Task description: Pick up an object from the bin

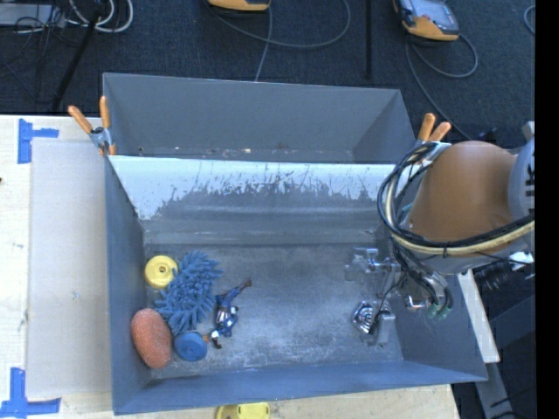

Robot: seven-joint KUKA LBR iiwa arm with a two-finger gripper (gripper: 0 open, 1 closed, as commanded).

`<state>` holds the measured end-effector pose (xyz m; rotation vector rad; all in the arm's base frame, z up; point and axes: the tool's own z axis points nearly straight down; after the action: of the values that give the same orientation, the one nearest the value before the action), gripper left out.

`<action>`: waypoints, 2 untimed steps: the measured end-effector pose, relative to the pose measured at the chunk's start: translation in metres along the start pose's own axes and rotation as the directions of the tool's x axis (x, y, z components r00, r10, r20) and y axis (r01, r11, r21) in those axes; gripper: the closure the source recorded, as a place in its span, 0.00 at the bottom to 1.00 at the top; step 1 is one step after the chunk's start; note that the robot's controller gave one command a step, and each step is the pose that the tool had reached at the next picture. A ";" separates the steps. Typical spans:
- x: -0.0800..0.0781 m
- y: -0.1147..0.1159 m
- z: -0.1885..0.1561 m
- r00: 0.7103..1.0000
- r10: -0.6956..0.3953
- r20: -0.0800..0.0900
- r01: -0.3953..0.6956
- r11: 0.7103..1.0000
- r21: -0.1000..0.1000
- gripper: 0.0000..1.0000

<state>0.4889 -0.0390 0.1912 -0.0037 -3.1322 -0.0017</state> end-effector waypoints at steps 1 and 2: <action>-0.001 0.000 -0.004 1.000 -0.001 0.008 0.001 1.000 0.001 0.00; -0.011 -0.042 0.007 0.998 0.064 0.011 -0.064 0.998 -0.001 0.00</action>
Offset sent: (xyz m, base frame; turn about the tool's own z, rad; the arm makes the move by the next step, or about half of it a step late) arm 0.0189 -0.0887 -0.0188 0.1357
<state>0.5002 -0.0814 0.1841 -0.1049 -3.1415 -0.0022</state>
